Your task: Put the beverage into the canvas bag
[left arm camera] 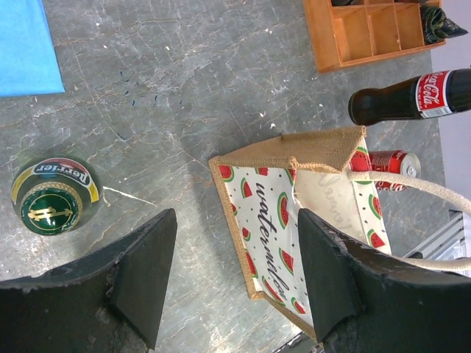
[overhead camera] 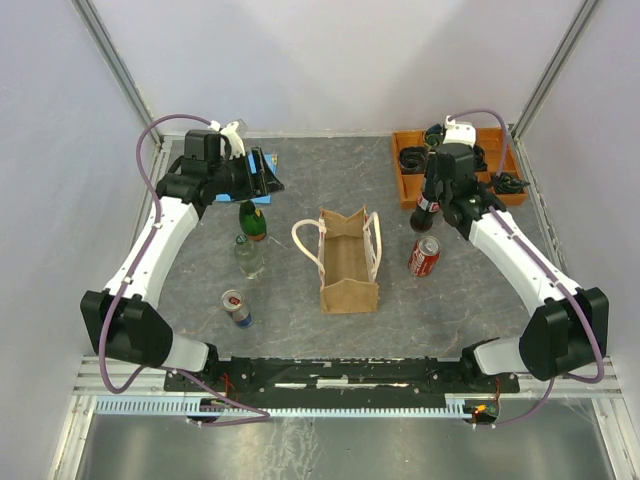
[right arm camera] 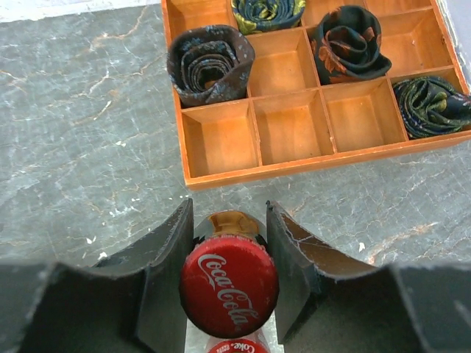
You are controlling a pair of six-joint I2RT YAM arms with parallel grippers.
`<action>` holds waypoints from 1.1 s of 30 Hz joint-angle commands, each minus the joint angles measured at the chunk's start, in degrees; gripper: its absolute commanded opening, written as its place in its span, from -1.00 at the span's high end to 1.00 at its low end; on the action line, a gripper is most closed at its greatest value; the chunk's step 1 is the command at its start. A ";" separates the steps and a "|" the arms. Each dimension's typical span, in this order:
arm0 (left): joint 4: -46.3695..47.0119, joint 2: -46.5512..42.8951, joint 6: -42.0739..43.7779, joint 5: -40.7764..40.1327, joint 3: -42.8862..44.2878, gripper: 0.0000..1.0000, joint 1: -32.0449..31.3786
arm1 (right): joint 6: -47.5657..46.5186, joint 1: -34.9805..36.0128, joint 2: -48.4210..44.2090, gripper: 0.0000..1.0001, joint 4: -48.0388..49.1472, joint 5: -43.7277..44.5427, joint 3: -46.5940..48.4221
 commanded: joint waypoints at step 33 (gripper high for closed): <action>2.90 -2.11 -3.01 1.73 0.71 -0.44 0.25 | 1.32 11.18 11.58 1.00 -0.66 -19.44 44.78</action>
